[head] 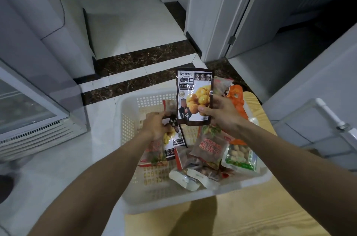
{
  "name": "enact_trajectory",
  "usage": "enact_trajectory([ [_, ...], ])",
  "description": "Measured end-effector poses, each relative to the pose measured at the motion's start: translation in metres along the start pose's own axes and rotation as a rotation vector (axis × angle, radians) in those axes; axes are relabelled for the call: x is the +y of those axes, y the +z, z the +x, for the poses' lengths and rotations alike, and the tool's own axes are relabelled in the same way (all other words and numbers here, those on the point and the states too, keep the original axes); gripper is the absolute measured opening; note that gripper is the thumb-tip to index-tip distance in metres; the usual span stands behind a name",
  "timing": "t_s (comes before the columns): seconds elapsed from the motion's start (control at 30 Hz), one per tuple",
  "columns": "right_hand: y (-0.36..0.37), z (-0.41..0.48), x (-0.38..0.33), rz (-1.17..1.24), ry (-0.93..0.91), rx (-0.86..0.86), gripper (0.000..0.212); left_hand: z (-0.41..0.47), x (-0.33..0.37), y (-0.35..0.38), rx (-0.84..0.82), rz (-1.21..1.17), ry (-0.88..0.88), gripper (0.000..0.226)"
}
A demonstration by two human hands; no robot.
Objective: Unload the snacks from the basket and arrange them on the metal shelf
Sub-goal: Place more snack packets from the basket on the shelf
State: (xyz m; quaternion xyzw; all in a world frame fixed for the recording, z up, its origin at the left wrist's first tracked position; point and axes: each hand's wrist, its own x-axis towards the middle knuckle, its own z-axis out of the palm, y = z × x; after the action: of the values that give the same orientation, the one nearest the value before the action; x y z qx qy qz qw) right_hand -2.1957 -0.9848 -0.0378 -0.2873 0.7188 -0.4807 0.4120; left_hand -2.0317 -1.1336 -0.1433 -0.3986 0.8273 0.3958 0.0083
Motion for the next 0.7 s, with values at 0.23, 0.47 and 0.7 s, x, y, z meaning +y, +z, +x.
enact_trajectory([
  [0.23,-0.002,0.012,0.004,-0.016,0.013,-0.013,0.027,0.022,-0.016,0.010,-0.103,0.062,-0.060,0.078],
  [0.47,0.003,0.013,0.005,-0.001,0.025,-0.006,0.030,0.020,-0.008,-0.002,-0.134,-0.066,-0.067,0.054],
  [0.7,0.005,-0.003,-0.007,0.000,-0.024,0.029,0.029,-0.002,0.014,-0.010,-0.138,-0.150,0.021,0.032],
])
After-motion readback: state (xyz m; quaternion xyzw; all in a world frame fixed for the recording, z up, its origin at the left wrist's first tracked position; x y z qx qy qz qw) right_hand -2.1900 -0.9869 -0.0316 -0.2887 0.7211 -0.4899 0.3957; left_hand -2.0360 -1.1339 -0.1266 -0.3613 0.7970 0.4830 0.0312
